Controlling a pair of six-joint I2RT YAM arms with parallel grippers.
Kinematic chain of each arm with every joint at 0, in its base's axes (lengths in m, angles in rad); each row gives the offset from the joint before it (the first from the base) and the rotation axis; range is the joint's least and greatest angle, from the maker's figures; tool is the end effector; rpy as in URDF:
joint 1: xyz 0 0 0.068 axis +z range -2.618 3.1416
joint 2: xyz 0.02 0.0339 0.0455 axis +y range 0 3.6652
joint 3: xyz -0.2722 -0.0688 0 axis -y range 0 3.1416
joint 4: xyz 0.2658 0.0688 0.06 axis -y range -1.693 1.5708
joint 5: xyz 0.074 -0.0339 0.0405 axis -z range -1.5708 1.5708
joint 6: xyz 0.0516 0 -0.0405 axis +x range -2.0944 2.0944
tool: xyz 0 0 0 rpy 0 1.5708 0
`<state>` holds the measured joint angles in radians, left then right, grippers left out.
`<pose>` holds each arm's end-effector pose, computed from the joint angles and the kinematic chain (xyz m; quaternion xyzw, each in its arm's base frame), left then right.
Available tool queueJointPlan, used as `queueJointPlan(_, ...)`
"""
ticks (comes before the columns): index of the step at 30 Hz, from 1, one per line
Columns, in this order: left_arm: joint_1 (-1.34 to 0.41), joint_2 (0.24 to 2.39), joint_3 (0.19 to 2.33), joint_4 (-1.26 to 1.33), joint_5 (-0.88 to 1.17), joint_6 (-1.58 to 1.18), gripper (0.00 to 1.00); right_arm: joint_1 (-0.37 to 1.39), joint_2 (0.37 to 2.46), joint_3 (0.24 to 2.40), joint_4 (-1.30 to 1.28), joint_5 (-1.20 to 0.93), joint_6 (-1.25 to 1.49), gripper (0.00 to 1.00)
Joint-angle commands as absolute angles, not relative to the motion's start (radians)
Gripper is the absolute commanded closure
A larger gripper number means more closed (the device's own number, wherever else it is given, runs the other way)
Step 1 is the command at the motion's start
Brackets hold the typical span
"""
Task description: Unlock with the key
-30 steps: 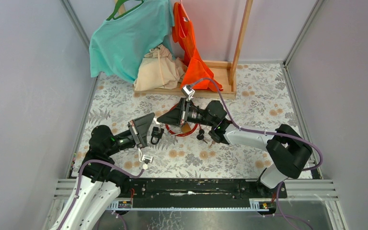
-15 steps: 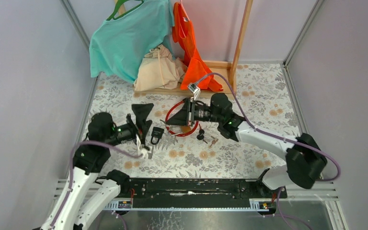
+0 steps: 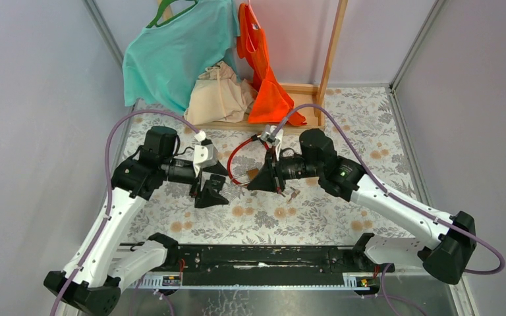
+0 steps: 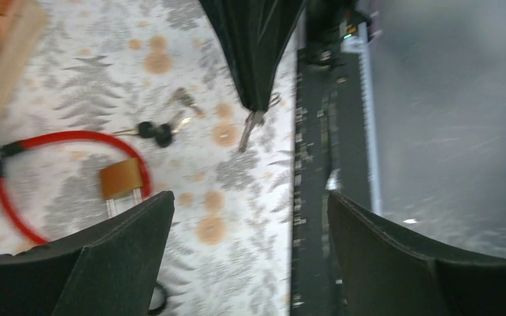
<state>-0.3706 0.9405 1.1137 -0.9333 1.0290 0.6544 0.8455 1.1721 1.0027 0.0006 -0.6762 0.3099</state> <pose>0.1555 -0.1078 0.3690 0.5614 0.6021 -0.3991 0.4038 0.1742 0.2452 0.3595 -0.3971 0.6386 0.5446 0.3713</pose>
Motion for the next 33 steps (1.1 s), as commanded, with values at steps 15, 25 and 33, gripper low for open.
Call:
queueJointPlan(15, -0.373, 0.962, 0.95, -0.642, 1.272, 0.126, 0.39, 0.907, 1.292, 1.167, -0.124, -0.775, 0.11, 1.0)
queueJointPlan(25, -0.373, 0.958, 0.937, -0.646, 1.287, 0.139, 0.58, 0.91, 1.347, 1.228, -0.156, -0.797, 0.11, 1.0)
queueJointPlan(33, -0.373, 0.982, 0.962, -0.711, 1.288, 0.207, 0.76, 0.921, 1.375, 1.27, -0.225, -0.804, 0.075, 1.0)
